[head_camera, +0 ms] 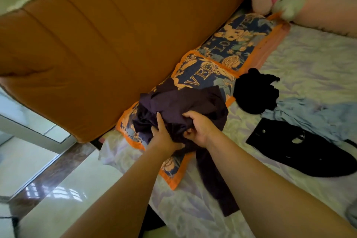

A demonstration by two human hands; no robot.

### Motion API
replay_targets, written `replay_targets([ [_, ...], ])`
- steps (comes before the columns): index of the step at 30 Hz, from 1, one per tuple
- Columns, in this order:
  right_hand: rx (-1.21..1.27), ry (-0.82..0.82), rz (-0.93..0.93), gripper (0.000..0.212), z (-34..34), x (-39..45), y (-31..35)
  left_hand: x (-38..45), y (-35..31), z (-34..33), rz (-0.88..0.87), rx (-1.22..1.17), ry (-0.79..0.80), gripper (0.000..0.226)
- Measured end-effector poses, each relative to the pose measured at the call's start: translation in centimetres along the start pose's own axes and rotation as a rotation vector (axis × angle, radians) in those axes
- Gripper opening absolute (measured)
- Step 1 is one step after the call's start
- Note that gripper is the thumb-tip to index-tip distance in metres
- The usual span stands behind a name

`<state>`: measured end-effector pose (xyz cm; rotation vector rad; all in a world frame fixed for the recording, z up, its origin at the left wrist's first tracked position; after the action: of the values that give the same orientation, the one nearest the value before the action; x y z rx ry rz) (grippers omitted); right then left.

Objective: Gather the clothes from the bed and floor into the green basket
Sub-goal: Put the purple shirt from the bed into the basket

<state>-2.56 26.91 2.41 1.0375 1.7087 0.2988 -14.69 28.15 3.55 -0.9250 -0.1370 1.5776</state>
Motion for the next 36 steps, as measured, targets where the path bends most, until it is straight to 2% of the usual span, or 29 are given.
replay_targets([
  [3, -0.023, 0.073, -0.023, 0.013, -1.3, -3.4, 1.3, -2.2, -2.1, 0.3, -0.039, -0.063, 0.025, 0.128],
  [4, -0.026, 0.098, -0.017, 0.012, -1.8, -4.7, 2.0, -2.8, -2.8, 0.7, -0.066, -0.114, 0.005, 0.117],
  [6, -0.015, 0.124, 0.034, 0.015, -2.6, -7.0, 3.9, -4.1, -4.4, 2.5, -0.144, -0.182, -0.087, 0.078],
  [7, -0.004, 0.102, 0.066, 0.015, -2.6, -8.0, 4.8, -5.0, -5.1, 3.8, -0.165, -0.19, -0.135, 0.06],
  [9, -0.018, -0.006, 0.134, 0.014, -1.9, -10.0, 6.4, -6.7, -5.9, 6.3, -0.186, -0.233, -0.18, 0.044],
  [12, -0.087, -0.198, 0.18, 0.012, -0.5, -12.8, 7.1, -10.1, -7.1, 10.1, -0.251, -0.257, -0.227, 0.038],
  [15, 0.046, -0.347, 0.168, 0.014, 0.3, -16.2, 6.2, -13.8, -8.0, 13.5, -0.331, -0.235, -0.268, 0.028],
  [18, 0.216, -0.417, 0.194, 0.016, 0.1, -19.8, 5.5, -16.3, -7.9, 16.2, -0.372, -0.198, -0.268, 0.023],
  [21, 0.262, -0.475, 0.239, 0.017, -0.5, -24.2, 4.9, -19.2, -7.7, 18.5, -0.451, -0.193, -0.244, 0.026],
  [24, 0.26, -0.496, 0.275, 0.017, -1.6, -27.8, 4.3, -22.2, -7.6, 20.2, -0.515, -0.197, -0.219, 0.023],
  [30, 0.202, -0.413, 0.304, 0.008, -4.3, -31.8, 3.1, -26.9, -8.5, 23.1, -0.568, -0.218, -0.263, 0.025],
  [36, 0.24, -0.475, 0.386, 0.024, -4.8, -37.1, 3.0, -29.0, -9.1, 23.4, -0.549, -0.418, -0.126, 0.029],
])
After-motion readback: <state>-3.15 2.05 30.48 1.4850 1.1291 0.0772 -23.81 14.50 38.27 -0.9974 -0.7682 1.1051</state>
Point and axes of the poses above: each hand's wrist, its own x-axis towards the middle knuckle, its own z-axis out of the back of the hand, y = z × x, the point moved 9 cm from there along x, towards the middle knuckle, and after that the axes turned 8 degrees about -x, right-handed, at the moved point
